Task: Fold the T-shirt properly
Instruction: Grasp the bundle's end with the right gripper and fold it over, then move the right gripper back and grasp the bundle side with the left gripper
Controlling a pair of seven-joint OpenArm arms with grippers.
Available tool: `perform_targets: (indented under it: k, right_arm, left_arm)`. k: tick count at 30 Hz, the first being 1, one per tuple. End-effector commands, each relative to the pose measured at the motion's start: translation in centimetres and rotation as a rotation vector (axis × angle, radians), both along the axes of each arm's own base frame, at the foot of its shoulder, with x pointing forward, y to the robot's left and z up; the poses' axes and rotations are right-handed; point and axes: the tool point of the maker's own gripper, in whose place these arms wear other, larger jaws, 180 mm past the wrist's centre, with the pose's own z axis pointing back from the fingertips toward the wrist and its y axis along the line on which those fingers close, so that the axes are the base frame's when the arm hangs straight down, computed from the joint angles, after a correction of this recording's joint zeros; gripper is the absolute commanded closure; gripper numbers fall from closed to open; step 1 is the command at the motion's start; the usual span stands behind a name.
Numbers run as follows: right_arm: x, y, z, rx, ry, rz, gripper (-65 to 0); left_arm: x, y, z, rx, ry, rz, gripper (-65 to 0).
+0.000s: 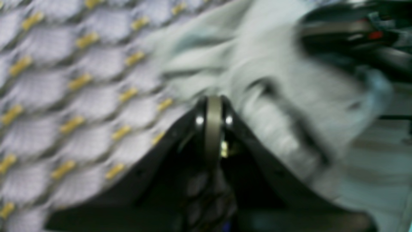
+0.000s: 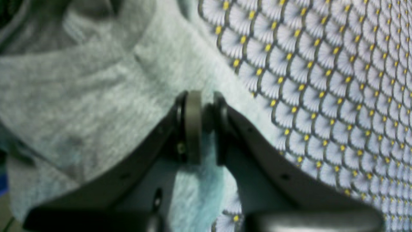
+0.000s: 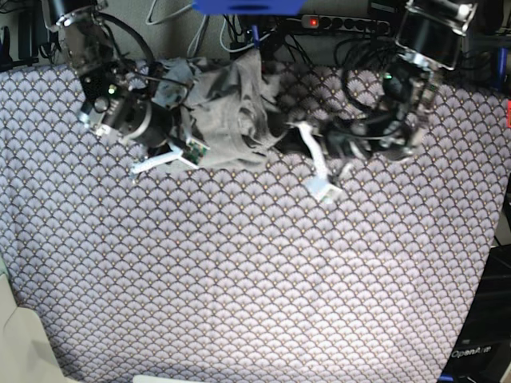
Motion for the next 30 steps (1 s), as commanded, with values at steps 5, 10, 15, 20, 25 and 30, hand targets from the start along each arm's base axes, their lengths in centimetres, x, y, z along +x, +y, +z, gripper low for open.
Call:
perform_targets:
  k: [5, 10, 15, 20, 25, 30]
  right_arm:
    - [1.0, -0.6, 1.1, 0.001, -0.044, -0.013, -5.1]
    - [2.1, -1.7, 1.7, 0.009, -0.067, -0.071, -5.2]
    - [2.4, -1.5, 2.7, 0.015, -0.095, -0.065, -5.2]
    - [3.3, -3.0, 3.4, 0.001, -0.124, -0.102, -5.2]
    - [5.3, -8.5, 4.9, -0.037, -0.181, -0.251, -5.2]
    - [5.9, -15.1, 6.7, -0.095, -0.235, -0.415, -5.2]
  left_arm:
    - [2.2, 4.0, 1.5, 0.017, -0.059, 0.093, 0.0]
    - [1.8, 4.8, 1.2, 0.037, -0.032, 0.091, 0.0]
    - [1.8, 2.6, 2.8, -0.002, -0.064, 0.054, 0.0]
    - [1.9, 1.1, 4.4, -0.035, -0.105, 0.030, 0.0]
    - [1.7, 0.3, 5.0, -0.096, -0.080, 0.027, 0.0]
    - [1.9, 0.2, 5.0, -0.096, -0.078, 0.037, 0.0]
